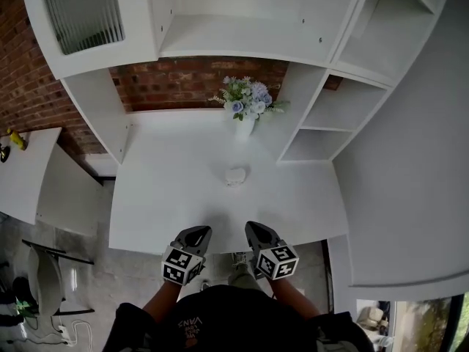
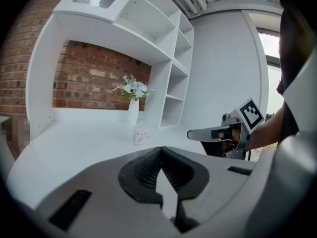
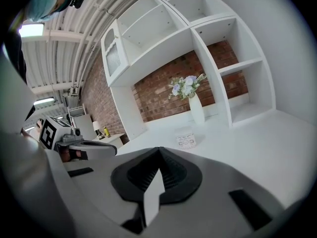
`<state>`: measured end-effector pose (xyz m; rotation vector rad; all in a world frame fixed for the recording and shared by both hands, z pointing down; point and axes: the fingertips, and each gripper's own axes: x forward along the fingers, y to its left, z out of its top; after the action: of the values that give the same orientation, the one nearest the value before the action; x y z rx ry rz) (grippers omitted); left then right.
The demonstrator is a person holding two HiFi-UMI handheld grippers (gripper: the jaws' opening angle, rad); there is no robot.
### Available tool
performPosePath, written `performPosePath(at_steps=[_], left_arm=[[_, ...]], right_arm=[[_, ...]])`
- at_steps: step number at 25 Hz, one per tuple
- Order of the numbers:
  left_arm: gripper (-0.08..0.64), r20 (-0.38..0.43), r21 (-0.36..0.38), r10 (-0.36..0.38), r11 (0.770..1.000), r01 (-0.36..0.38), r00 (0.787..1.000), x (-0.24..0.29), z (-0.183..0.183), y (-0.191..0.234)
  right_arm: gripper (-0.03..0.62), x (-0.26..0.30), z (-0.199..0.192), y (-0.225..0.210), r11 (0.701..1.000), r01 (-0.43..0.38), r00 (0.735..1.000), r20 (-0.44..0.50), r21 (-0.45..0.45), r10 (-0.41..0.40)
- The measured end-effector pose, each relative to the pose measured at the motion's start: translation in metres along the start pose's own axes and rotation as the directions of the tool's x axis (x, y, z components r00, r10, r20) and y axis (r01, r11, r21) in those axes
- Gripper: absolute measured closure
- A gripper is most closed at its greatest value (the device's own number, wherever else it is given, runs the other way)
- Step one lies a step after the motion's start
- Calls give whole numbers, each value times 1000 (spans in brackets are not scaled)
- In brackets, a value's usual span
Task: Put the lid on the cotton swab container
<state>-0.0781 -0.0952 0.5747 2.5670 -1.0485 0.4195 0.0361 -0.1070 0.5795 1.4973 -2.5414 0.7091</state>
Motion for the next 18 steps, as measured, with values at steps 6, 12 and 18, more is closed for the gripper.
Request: performPosePath(at_steps=[6, 12, 18], left_arm=[[554, 3, 10, -28, 1000, 27, 1000, -33, -15, -12], [554, 8, 29, -52, 998, 52, 999, -61, -27, -23], [554, 18, 55, -67, 996, 66, 998, -84, -37, -29]], right_arm=[[594, -22, -21, 27, 1000, 20, 1000, 10, 13, -20], [594, -39, -32, 47, 999, 42, 999, 25, 10, -42], [594, -52, -42, 65, 998, 57, 998, 36, 4, -57]])
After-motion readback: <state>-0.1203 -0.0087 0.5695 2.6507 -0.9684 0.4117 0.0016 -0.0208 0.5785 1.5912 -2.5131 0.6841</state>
